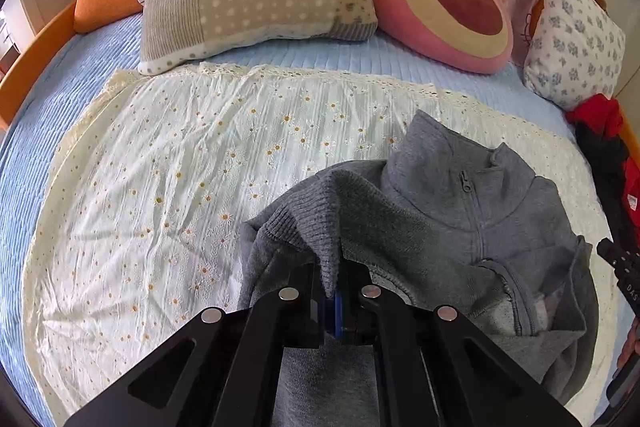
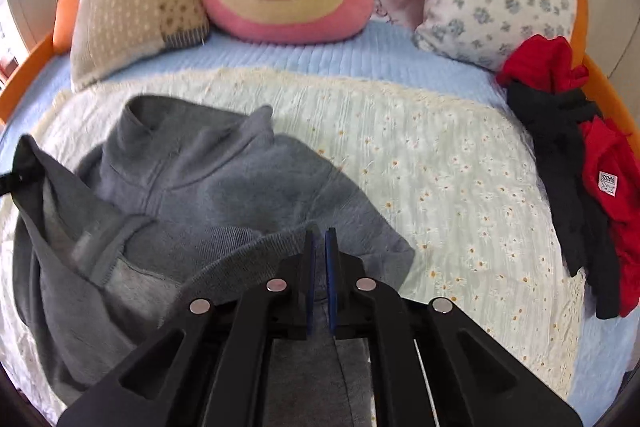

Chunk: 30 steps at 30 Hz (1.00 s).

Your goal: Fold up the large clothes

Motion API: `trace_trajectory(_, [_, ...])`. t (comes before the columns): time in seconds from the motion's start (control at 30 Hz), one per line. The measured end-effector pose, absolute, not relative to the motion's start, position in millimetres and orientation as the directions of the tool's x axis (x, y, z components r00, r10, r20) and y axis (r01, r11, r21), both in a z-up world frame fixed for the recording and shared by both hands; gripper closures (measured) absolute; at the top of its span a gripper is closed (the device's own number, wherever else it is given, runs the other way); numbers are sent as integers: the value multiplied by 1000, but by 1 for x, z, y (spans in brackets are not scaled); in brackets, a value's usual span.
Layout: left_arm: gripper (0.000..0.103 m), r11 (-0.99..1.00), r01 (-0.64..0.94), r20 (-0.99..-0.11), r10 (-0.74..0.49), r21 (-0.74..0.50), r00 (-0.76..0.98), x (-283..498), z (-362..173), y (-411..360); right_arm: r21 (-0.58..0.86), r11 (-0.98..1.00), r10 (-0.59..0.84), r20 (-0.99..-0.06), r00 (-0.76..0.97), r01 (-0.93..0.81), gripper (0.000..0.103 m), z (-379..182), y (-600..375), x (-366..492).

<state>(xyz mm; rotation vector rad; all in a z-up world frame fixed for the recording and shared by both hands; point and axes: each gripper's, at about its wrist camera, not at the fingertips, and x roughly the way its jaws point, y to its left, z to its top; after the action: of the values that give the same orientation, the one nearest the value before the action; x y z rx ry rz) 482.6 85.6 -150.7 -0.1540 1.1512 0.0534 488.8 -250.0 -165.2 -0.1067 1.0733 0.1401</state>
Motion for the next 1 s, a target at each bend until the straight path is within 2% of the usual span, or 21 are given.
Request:
trace_trajectory(0.2, [95,992,-100,-914,-25,-72,405,484,-159,82,-35,981,49,-907,418,-191,96,-187,-245,496])
trace_trajectory(0.23, [95,992,-103,-915,-28,-76,404,485,-160,83,-31,982,53,-904,425,-187,67,-188,-246,496])
trace_trajectory(0.27, [95,992,-103,-915,-29,-76,402,486,-160,84,-34,983,48,-902,430,-180,46,-188,-247,496])
trace_trajectory(0.3, [95,992,-101,-916,-26,-73,401,486,-161,83,-33,983,51,-896,441,-180,20,-188,-247,495])
trace_trajectory(0.43, [95,994,-92,-916,-13,-55,402,484,-164,81,-41,979,57,-883,466,-199,21,-187,-239,493])
trace_trajectory(0.6, [95,994,-95,-917,-14,-56,398,484,-166,83,-14,973,85,-904,418,-228,23,-196,-228,500])
trace_trajectory(0.77, [95,994,-95,-918,-16,-58,397,485,-166,83,7,972,99,-919,382,-237,42,-210,-220,499])
trace_trajectory(0.9, [95,994,-94,-918,-7,-48,397,485,-166,82,19,973,107,-919,380,-228,66,-218,-223,497])
trace_trajectory(0.93, [95,995,-93,-917,-6,-47,398,486,-166,81,23,975,110,-916,386,-222,75,-218,-225,496])
trace_trajectory(1.0, [95,994,-95,-917,-6,-48,398,486,-165,81,30,975,118,-909,399,-220,85,-217,-229,495])
